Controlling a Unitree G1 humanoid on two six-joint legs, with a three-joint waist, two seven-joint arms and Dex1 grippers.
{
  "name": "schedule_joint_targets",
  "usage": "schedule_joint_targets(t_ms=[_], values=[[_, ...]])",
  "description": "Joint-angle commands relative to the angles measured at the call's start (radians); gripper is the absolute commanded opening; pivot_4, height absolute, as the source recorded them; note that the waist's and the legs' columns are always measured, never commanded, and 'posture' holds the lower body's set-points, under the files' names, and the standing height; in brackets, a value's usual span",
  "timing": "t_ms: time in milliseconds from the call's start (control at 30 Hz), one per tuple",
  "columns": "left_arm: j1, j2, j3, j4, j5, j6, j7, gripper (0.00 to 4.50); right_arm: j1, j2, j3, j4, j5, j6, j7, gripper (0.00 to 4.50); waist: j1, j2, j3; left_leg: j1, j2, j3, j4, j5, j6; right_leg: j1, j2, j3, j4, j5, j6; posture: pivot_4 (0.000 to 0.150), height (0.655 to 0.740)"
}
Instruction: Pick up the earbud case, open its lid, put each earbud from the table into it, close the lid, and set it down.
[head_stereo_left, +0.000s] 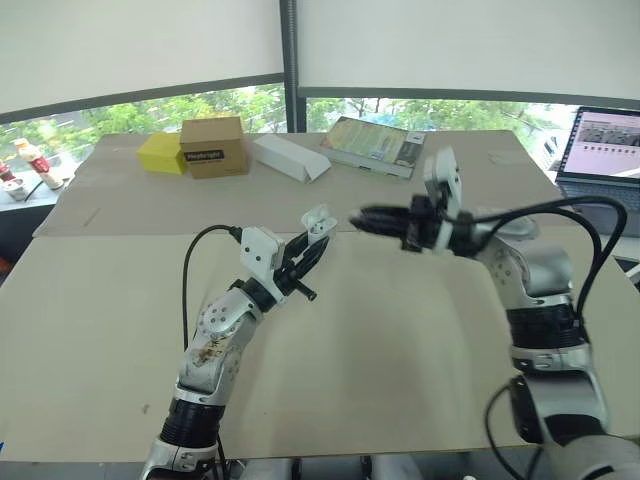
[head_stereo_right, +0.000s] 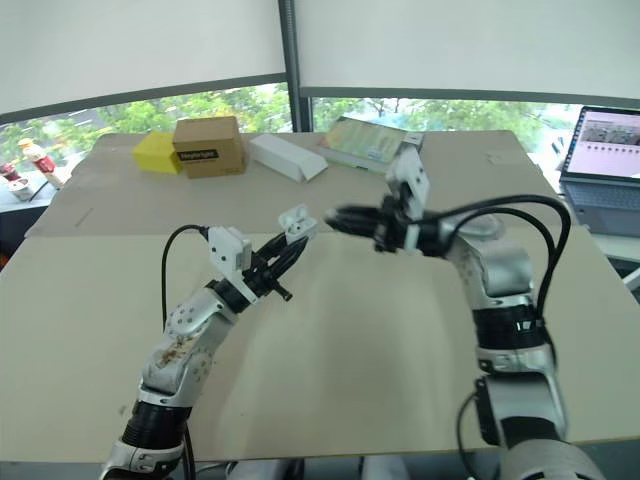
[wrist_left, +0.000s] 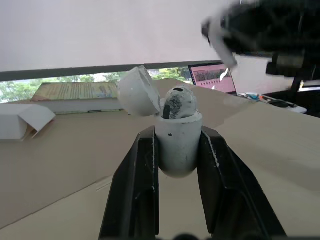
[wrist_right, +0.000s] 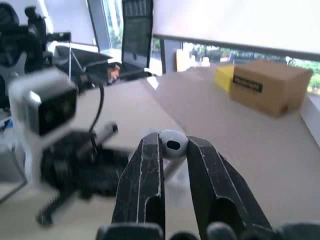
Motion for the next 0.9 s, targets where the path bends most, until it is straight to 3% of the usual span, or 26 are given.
schedule_joint_targets(t_ms=[33,300,900], values=[[-0.045,0.006,0.020,-0.034,-0.063,0.041,-0.030,0.55,0.012,0.047,-0.050,-0.087,0.060,0.063,-0.124,0.32,0.001,0.000,0.000,0.000,-0.001,0.000,0.002,-0.001,0.001,0.000,-0.001,0.000,0.001,0.000,0.000,0.150,0.7400],[-0.093,0.032,0.027,-0.035,-0.097,0.081,-0.070,0.55,0.078,0.124,-0.032,-0.116,0.042,0.004,-0.251,0.32,-0.023,0.000,0.000,0.002,-0.002,0.002,0.005,-0.001,0.003,0.002,-0.001,0.000,0.001,0.001,0.002,0.150,0.7400],[-0.099,0.025,0.030,-0.044,-0.095,0.081,-0.080,0.55,0.140,0.032,0.040,-0.098,-0.042,-0.159,-0.191,0.32,-0.038,0.000,0.000,0.004,0.000,0.003,0.004,-0.003,0.007,0.003,0.001,0.001,0.002,0.000,0.000,0.150,0.7400]])
